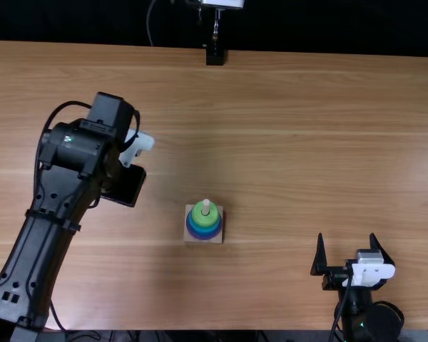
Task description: Build the Hanoi tower: stack the rings onto the peg from bottom to top in this color order: purple, dark blue, light blue, dark green, light green, yellow, orange.
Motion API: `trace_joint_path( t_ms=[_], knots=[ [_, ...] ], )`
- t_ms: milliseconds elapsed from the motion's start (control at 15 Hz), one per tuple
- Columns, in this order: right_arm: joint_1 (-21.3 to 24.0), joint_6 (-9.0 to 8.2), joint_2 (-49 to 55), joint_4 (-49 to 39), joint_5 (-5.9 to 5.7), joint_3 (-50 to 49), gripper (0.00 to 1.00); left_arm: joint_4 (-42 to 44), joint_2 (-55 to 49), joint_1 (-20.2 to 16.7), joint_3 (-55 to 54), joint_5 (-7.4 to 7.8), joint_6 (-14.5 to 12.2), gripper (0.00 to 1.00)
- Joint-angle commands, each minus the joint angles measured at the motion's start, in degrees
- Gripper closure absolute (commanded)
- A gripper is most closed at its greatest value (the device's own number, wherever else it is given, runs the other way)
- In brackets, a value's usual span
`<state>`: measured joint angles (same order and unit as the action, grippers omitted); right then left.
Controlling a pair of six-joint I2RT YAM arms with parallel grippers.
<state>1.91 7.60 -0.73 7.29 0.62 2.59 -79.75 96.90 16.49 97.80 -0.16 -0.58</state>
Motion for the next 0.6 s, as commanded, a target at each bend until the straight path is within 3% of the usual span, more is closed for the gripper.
trace_joint_path(
  t_ms=[0, 67, 133, 533],
  knots=[
    [0.55, 0.1, 0.73, 0.37, -0.1, -1.71, 0.0, -1.15, -0.49, 1.7, 3.36, 3.12, 2.58, 1.0],
    [0.55, 0.1, 0.73, 0.47, -0.1, -1.71, 0.0, -1.47, -0.49, 2.14, 4.86, 5.33, 3.64, 1.0],
    [0.55, 0.1, 0.73, 0.37, -0.1, -1.71, 0.0, -1.68, -0.49, 3.02, 5.91, 6.28, 4.8, 1.0],
    [0.55, 0.21, 0.73, 0.37, -0.1, -1.62, 0.0, -2.94, 6.11, 15.5, 12.94, 5.44, 11.97, 1.0]
  ],
)
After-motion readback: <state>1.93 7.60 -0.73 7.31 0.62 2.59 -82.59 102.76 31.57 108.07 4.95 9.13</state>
